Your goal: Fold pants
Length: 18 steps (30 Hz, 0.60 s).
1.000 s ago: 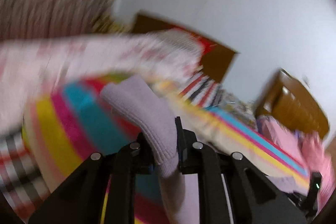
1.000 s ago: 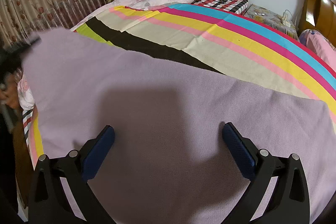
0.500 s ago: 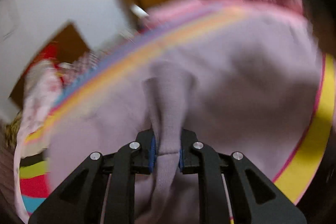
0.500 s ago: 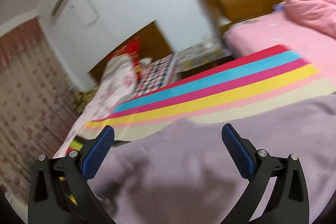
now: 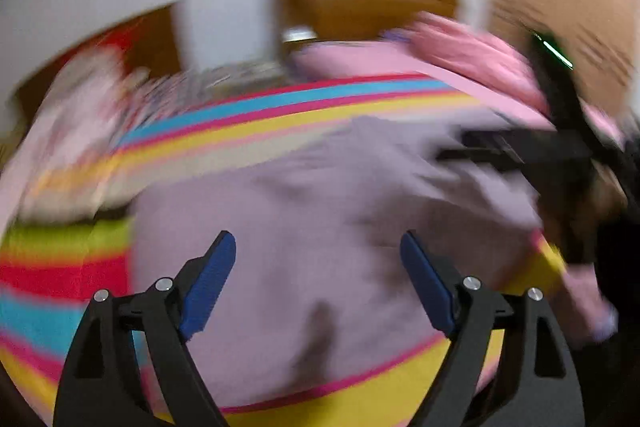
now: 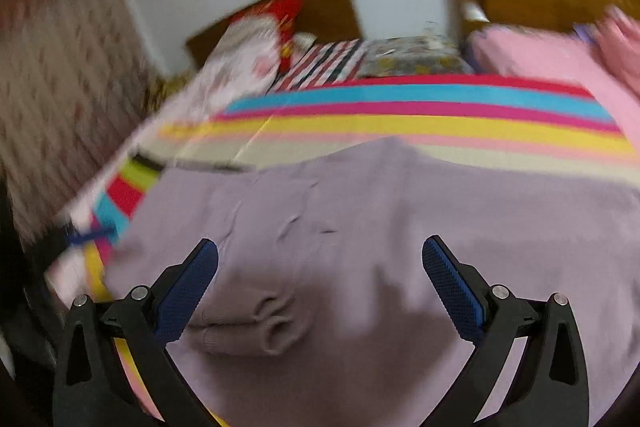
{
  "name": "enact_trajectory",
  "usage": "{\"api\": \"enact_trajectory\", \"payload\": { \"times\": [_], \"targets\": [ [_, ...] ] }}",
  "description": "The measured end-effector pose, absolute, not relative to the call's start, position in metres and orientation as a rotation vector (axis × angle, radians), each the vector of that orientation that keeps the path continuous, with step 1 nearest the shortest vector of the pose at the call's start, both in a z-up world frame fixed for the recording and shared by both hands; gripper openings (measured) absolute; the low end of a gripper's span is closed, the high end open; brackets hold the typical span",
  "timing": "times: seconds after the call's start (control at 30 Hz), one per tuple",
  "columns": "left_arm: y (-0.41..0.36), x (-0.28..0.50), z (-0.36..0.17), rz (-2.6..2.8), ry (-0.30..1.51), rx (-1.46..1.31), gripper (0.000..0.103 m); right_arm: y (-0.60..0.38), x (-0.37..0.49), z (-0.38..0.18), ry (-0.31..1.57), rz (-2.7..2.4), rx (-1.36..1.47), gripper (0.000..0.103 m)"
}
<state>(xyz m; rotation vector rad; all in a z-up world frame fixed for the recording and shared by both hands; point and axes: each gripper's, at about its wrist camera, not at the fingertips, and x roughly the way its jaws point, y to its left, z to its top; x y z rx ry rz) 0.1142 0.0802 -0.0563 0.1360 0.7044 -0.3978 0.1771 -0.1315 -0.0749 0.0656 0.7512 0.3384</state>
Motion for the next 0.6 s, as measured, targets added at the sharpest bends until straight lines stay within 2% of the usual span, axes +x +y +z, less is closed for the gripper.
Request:
{"api": "enact_trajectory", "payload": {
  "times": [0.17, 0.3, 0.4, 0.6],
  "targets": [
    [0.111, 0.135, -0.090, -0.216, 0.854, 0.137, 0.077, -0.091, 0.176, -0.117, 0.900, 0.277, -0.165, 0.098],
    [0.113, 0.121, -0.107, -0.210, 0.849, 0.179, 0.079, -0.111, 0.157, -0.123, 0.927, 0.313, -0.088, 0.098],
    [0.119, 0.123, -0.109, -0.220, 0.850, 0.149, 0.081, -0.113, 0.150, -0.122, 0.964, 0.289, -0.154, 0.098],
    [0.120, 0.127, -0.116, -0.223, 0.852, 0.164, 0.084, -0.107, 0.141, -0.083, 0.743, 0.251, -0.100, 0.098]
  ]
}}
